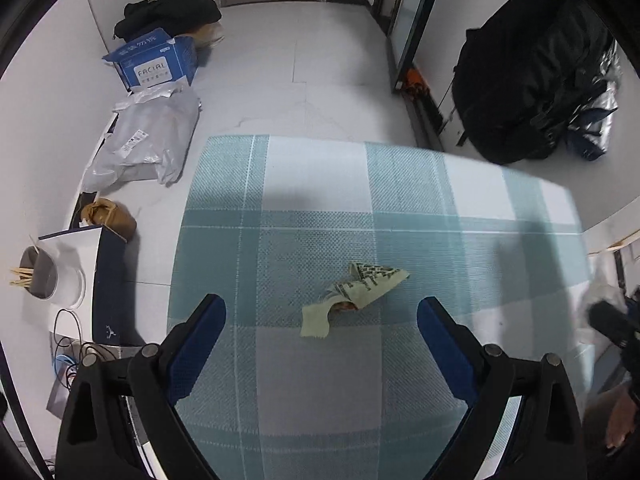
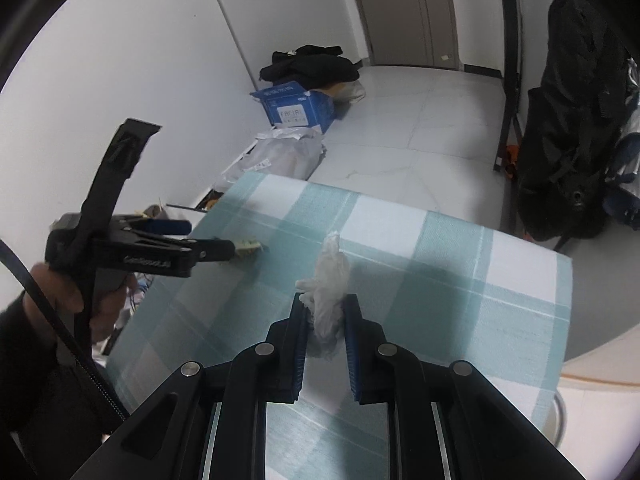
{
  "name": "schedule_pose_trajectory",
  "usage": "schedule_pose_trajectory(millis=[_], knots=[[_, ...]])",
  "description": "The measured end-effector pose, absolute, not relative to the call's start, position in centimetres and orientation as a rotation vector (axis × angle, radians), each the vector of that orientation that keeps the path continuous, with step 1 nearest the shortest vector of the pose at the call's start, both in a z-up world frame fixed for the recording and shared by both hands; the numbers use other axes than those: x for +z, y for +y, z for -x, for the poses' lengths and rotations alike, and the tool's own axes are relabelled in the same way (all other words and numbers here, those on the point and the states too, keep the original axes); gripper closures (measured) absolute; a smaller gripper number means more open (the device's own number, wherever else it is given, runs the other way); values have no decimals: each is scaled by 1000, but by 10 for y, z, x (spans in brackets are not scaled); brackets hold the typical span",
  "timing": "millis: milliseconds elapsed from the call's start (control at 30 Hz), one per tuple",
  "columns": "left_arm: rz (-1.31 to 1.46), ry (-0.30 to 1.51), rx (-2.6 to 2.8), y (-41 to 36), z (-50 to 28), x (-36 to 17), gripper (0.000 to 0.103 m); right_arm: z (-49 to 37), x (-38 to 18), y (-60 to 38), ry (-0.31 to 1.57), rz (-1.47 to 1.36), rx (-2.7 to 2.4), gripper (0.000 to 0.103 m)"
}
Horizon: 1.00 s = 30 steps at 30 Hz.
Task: Collect trash
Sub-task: 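Grasp the small snack wrapper with the left gripper while the right gripper holds the tissue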
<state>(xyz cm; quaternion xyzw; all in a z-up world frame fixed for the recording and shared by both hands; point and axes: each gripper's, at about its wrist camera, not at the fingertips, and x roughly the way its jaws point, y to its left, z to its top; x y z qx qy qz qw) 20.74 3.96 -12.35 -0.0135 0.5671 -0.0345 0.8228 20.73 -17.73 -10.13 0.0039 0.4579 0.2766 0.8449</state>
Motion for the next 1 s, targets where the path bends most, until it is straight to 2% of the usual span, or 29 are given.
schedule_pose_trajectory(millis=[133, 200, 367, 433, 500, 633, 700, 733, 1000], knots=[[23, 1221, -42, 42, -210, -131, 14, -204, -100, -187, 954, -29, 589, 87], [5, 1227, -41, 38, -209, -132, 23, -201, -100, -193, 950, -29, 590, 87], [-87, 1192, -47, 21, -209, -129, 25, -198, -99, -201, 944, -37, 595, 87], [-114, 1188, -53, 17, -209, -130, 34, -198, -99, -201, 940, -39, 597, 87], [-135, 1201, -57, 15, -211, -133, 48, -197, -98, -202, 938, -44, 600, 87], [-119, 1206, -86, 16, -212, -133, 66, -197, -98, -204, 939, -50, 603, 87], [-115, 1204, -97, 15, -212, -132, 81, -198, -99, -204, 940, -49, 605, 87], [-118, 1203, -104, 13, -212, -131, 84, -198, -99, -203, 941, -48, 605, 87], [-115, 1200, -127, 7, -209, -131, 90, -198, -101, -200, 945, -45, 609, 87]])
